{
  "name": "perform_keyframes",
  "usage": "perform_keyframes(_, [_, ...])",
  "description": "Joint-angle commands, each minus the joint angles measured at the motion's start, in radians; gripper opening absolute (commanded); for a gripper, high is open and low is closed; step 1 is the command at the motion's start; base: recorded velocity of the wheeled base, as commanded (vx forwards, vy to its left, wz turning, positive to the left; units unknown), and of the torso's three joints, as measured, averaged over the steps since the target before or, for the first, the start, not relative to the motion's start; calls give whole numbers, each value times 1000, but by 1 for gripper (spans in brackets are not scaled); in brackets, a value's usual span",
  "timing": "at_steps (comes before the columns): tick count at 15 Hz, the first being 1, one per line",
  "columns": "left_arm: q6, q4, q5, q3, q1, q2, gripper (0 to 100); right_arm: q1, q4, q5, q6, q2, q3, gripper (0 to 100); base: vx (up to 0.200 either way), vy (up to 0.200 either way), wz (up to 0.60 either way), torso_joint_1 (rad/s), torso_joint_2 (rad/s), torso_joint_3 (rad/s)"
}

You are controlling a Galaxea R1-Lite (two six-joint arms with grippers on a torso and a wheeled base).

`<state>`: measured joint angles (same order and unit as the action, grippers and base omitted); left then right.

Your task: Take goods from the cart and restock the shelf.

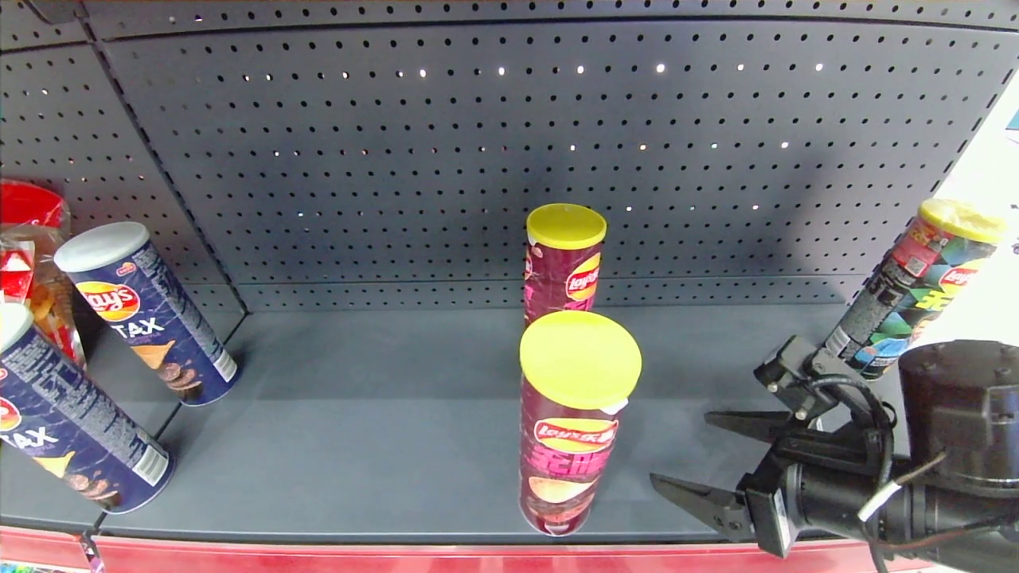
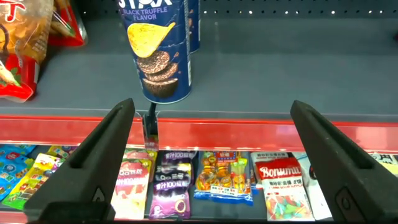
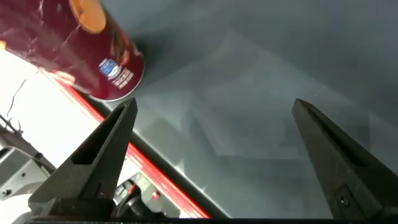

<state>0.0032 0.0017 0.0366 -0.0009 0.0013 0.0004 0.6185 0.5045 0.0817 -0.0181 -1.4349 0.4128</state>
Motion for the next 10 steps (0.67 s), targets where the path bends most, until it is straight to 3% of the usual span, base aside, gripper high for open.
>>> perform_keyframes(1, [0, 0, 0, 1, 0, 0, 100, 27, 3, -7, 1, -24, 4, 100, 0, 0, 0, 0, 0, 0])
perform_keyframes(10, [0, 0, 0, 1, 0, 0, 100, 56, 5, -13, 1, -99, 43, 100, 0, 0, 0, 0, 0, 0])
